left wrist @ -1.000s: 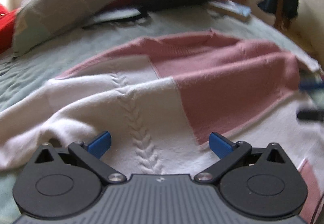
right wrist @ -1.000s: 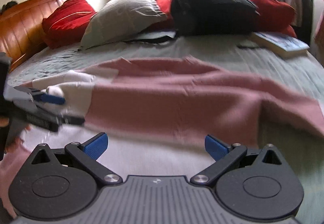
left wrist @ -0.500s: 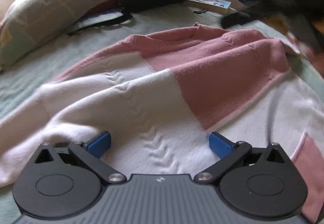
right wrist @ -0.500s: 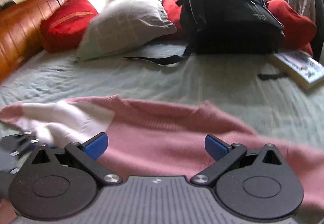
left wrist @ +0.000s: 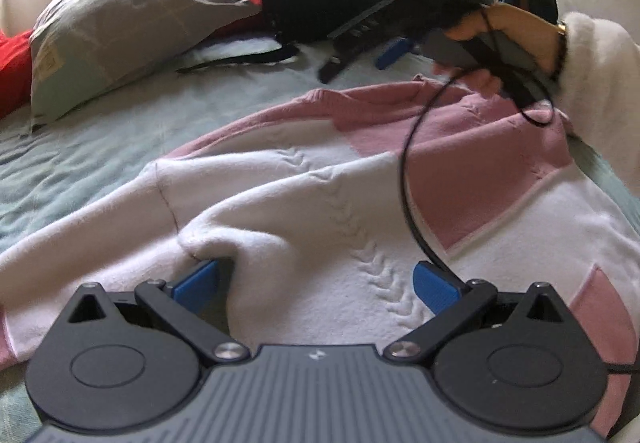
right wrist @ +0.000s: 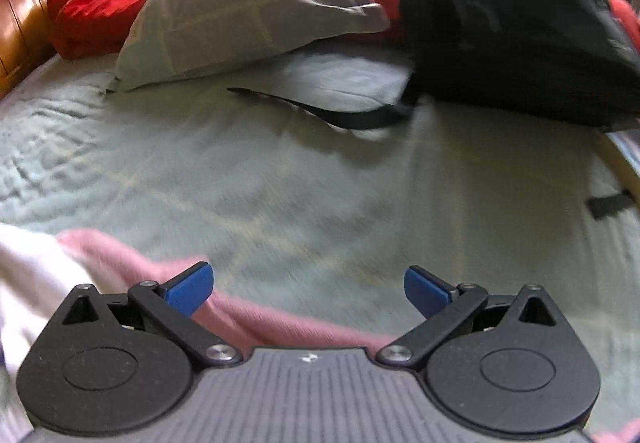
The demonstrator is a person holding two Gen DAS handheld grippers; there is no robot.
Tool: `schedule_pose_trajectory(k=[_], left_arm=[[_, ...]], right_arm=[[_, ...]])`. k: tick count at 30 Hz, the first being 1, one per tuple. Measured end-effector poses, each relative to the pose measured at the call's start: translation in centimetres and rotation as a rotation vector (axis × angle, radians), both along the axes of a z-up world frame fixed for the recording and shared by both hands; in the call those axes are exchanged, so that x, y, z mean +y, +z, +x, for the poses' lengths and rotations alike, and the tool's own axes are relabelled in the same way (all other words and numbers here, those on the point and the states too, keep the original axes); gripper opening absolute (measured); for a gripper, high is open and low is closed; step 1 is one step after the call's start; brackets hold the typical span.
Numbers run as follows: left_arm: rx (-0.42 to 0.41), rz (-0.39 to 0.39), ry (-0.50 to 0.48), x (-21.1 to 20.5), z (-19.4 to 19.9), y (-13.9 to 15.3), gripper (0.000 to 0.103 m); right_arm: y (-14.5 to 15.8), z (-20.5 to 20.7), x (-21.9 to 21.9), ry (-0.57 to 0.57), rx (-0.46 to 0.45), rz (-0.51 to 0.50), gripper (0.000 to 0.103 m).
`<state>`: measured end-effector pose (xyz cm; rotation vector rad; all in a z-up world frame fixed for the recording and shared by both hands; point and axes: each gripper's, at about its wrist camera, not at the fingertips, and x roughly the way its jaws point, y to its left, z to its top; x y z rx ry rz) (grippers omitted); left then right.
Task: Fold clothes
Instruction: 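Lower the right gripper onto the pink ribbed neckline and close it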
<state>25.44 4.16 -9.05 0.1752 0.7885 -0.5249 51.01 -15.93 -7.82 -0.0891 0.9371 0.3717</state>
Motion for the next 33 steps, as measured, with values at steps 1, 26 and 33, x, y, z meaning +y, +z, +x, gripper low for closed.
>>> schedule_pose_trajectory(k=[1, 26, 33], left_arm=[[0.001, 0.0, 0.003, 0.1, 0.0, 0.0, 0.102], [-0.009, 0.017, -0.033, -0.9, -0.6, -0.1, 0.102], [-0.01, 0.014, -0.037, -0.8, -0.7, 0.1, 0.102]], right_arm=[[-0.3, 0.6, 0.6, 0.011, 0.006, 0.007, 0.103], [-2.4, -3.0, 5.1, 0.366, -0.109, -0.073, 0.087], [-2.8, -3.8, 4.8, 0.392, -0.068, 0.004, 0.05]])
